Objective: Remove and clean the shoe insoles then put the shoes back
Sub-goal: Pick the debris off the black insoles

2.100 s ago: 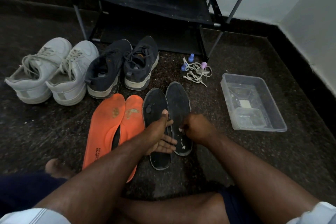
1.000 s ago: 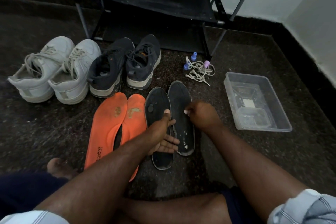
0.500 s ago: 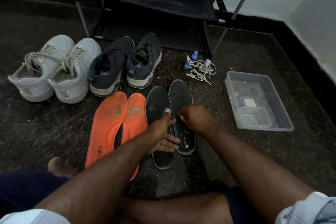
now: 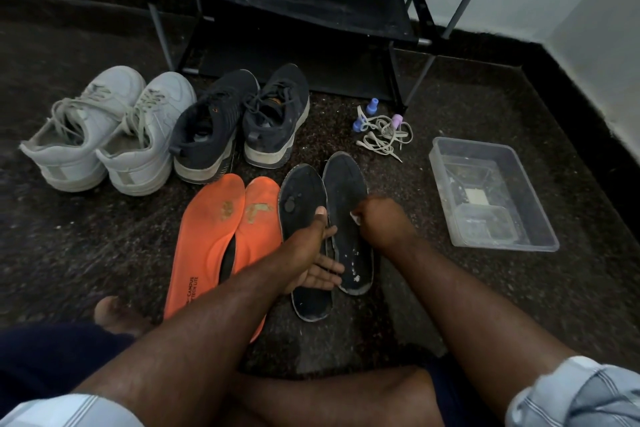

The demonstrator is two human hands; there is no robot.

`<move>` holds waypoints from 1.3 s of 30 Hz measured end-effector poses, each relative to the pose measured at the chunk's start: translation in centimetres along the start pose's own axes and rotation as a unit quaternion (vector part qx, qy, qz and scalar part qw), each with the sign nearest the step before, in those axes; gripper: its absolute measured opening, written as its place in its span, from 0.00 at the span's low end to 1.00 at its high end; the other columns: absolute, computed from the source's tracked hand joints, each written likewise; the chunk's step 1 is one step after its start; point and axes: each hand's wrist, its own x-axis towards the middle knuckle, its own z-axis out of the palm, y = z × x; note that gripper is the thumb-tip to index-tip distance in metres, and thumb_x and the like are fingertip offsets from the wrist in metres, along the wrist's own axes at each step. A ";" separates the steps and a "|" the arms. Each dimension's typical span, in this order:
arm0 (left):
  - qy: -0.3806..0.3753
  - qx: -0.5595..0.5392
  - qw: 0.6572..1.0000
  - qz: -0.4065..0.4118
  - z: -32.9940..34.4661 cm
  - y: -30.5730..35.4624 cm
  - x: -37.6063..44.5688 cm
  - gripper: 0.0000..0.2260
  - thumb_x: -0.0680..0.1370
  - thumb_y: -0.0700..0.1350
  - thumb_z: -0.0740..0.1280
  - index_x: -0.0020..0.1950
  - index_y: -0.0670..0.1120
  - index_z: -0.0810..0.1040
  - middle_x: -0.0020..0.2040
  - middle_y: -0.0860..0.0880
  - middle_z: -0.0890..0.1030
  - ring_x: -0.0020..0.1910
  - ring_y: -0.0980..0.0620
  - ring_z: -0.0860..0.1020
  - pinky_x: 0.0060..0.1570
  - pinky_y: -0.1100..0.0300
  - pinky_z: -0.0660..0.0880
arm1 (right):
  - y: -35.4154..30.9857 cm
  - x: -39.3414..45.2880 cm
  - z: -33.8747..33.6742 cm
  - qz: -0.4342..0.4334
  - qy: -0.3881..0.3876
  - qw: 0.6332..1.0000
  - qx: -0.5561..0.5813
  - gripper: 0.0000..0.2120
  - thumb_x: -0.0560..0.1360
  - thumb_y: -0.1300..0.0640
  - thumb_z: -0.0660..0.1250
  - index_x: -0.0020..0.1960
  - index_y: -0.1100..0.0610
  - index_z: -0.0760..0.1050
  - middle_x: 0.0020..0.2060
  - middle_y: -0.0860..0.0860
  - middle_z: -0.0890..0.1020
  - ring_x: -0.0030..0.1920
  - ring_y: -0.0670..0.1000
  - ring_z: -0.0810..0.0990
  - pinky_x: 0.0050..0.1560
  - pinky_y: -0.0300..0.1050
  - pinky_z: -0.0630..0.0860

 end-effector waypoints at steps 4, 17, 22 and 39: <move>-0.001 0.004 1.000 -0.001 0.1 0.1 0.0 0.37 0.76 0.74 0.44 0.78 0.57 0.63 0.55 0.34 0.82 0.52 0.37 0.83 0.52 0.47 0.81 | -1.5 -0.8 0.2 -0.051 -0.032 0.998 -0.008 0.09 0.76 0.58 0.63 0.50 0.58 0.81 0.46 0.56 0.80 0.46 0.56 0.80 0.48 0.48 0.76; -0.007 -0.004 1.000 -0.009 0.0 0.0 0.3 0.37 0.76 0.74 0.44 0.79 0.57 0.62 0.56 0.33 0.81 0.53 0.36 0.83 0.50 0.48 0.81 | -0.4 3.2 -0.3 -0.020 0.005 1.000 -0.019 0.11 0.78 0.60 0.60 0.54 0.60 0.80 0.52 0.58 0.80 0.52 0.57 0.78 0.55 0.49 0.72; -0.011 -0.006 1.000 -0.011 -0.1 0.1 0.2 0.37 0.76 0.74 0.44 0.79 0.57 0.61 0.57 0.32 0.80 0.54 0.35 0.82 0.51 0.48 0.81 | -1.4 3.8 -0.4 -0.025 -0.016 0.999 -0.019 0.12 0.78 0.60 0.60 0.56 0.60 0.80 0.55 0.58 0.80 0.55 0.57 0.78 0.57 0.48 0.71; -0.012 -0.001 1.000 0.001 0.0 0.1 -0.2 0.37 0.76 0.74 0.44 0.78 0.57 0.62 0.57 0.32 0.81 0.53 0.35 0.83 0.48 0.49 0.81 | -1.1 -2.9 -1.3 -0.011 -0.092 0.995 0.022 0.09 0.76 0.55 0.66 0.53 0.54 0.82 0.50 0.53 0.84 0.50 0.54 0.82 0.53 0.47 0.77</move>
